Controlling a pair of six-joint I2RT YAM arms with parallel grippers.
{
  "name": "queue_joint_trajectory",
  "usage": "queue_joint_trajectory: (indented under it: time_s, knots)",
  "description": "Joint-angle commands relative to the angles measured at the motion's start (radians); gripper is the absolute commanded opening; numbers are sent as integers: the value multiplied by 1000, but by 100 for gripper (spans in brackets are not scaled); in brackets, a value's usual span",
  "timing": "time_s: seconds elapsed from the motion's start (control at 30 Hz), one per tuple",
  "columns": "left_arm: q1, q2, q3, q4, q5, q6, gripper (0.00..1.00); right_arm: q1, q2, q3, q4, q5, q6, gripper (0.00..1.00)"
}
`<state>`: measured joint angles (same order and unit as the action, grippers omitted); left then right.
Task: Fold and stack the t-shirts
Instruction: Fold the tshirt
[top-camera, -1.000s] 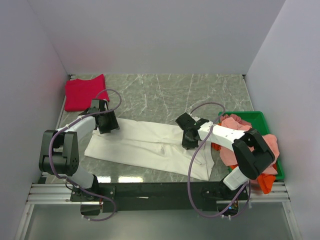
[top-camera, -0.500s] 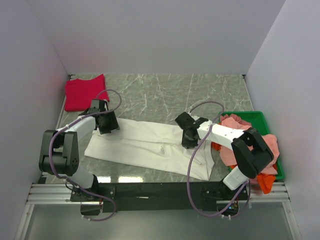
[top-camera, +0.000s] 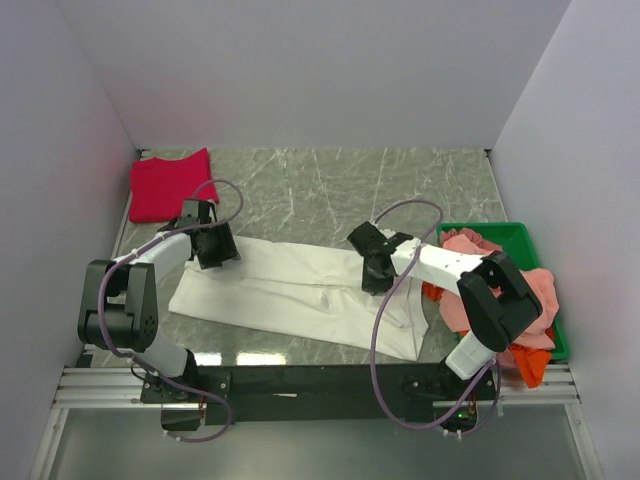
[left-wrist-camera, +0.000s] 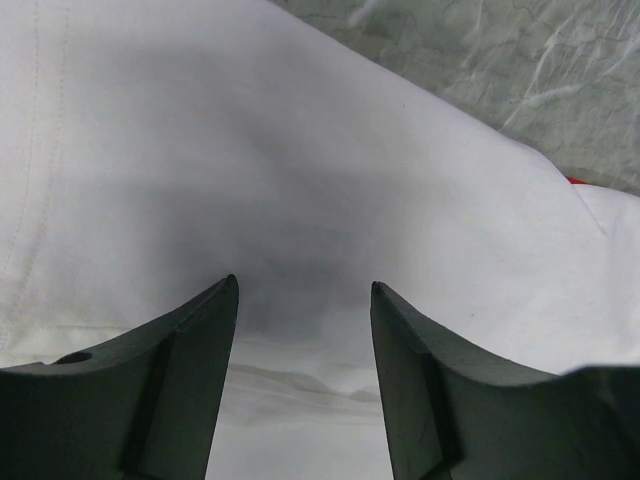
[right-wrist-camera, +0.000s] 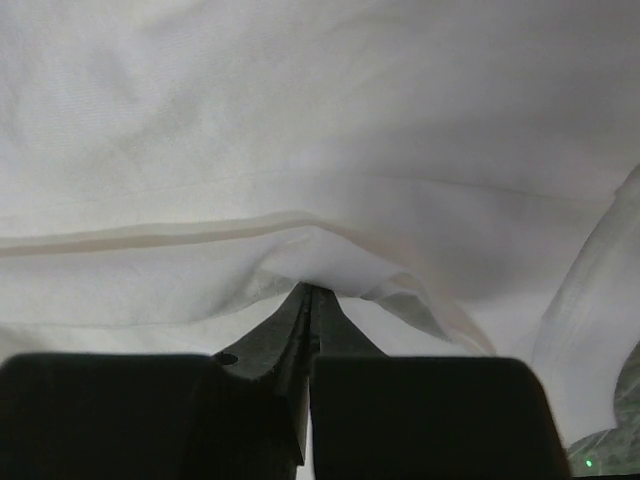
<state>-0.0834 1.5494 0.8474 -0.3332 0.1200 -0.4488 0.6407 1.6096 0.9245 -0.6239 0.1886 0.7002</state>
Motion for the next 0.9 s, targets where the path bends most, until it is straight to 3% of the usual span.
queue_joint_trajectory:
  time_s: [0.0, 0.37, 0.6, 0.77, 0.87]
  knots:
    - [4, -11, -5, 28, 18, 2, 61, -4, 30, 22, 33, -18, 2, 0]
    - [4, -8, -8, 34, 24, -1, 61, 2, -178, 37, -48, -27, 36, 0]
    - [2, -5, -5, 33, 21, 2, 61, 25, -223, -13, -43, -67, 64, 0]
    - [-74, -104, 8, 45, -6, 15, 60, 22, -258, -39, -45, -43, 102, 0]
    - [-107, -130, 18, 36, 6, 6, 61, 10, -264, -53, -22, -55, 91, 13]
